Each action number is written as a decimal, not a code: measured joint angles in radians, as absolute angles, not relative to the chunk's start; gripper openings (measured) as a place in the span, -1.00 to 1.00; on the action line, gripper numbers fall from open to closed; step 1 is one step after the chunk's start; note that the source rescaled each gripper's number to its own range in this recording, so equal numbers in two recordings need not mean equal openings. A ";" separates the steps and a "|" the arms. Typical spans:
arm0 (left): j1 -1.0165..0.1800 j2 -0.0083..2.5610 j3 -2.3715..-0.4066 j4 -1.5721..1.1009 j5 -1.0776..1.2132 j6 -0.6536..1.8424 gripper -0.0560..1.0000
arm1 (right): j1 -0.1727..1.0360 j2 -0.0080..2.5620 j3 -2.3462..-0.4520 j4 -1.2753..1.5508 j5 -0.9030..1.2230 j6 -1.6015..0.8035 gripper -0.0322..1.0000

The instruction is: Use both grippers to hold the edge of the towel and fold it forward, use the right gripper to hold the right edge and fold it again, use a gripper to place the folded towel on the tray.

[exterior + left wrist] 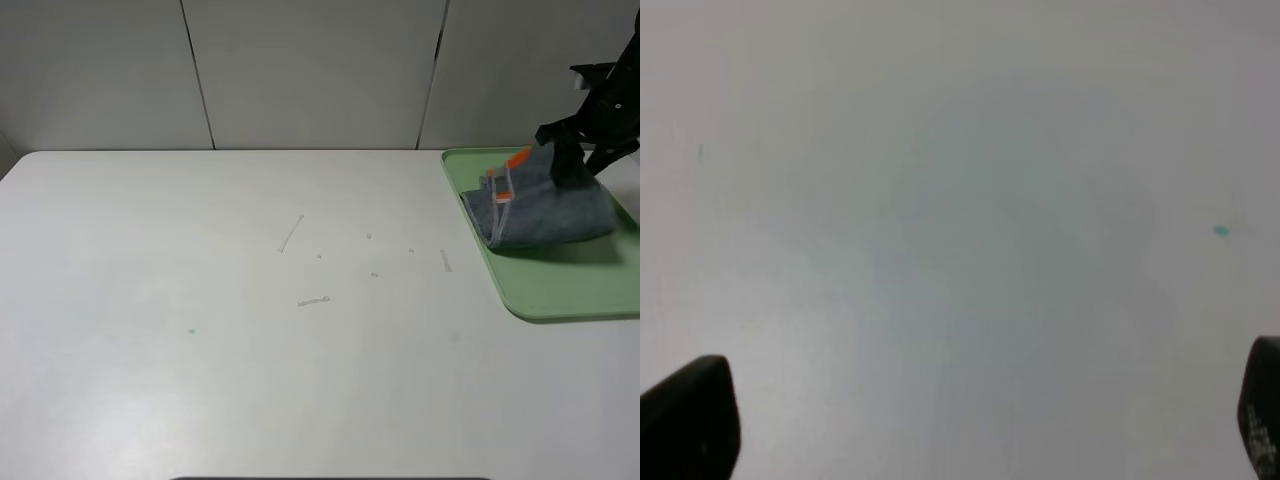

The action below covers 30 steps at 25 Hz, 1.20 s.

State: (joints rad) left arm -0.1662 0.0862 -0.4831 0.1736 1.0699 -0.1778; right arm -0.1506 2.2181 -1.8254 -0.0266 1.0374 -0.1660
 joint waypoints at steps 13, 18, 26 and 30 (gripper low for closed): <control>-0.166 0.086 -0.483 0.174 1.070 -0.178 1.00 | -0.147 2.167 -1.862 0.000 1.128 -0.149 1.00; -0.166 0.086 -0.483 0.174 1.070 -0.178 1.00 | -0.106 2.057 -1.862 0.000 1.206 -0.163 1.00; -0.166 0.086 -0.483 0.173 1.069 -0.178 1.00 | -0.017 1.781 -1.676 0.000 1.211 -0.136 1.00; -0.166 0.086 -0.483 0.173 1.069 -0.178 1.00 | 0.015 1.603 -1.516 0.000 1.212 -0.085 1.00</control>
